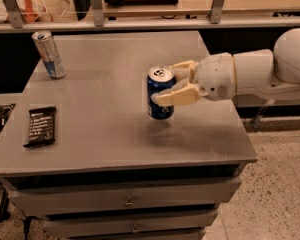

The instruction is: Move pepsi can near rxbar chocolate

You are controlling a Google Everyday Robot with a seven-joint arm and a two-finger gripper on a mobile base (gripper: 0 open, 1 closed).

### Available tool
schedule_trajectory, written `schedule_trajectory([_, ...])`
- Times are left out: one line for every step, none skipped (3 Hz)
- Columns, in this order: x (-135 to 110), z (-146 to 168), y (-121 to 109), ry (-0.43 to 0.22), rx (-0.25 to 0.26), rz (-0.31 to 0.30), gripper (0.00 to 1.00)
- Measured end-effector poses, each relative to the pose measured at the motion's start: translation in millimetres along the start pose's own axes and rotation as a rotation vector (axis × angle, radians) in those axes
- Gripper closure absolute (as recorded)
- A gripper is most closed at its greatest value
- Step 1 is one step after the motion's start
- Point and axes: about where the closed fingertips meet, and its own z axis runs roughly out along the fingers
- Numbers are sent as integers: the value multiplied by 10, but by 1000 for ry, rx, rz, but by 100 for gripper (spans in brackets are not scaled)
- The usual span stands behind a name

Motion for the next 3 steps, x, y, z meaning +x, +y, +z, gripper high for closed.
schedule_trajectory([-107,396,65,-19,-80,2,100])
schedule_trajectory([-257,746,127,-39,-152,-2,100])
schedule_trajectory([-428,1086,167,-64,-215,-17,100])
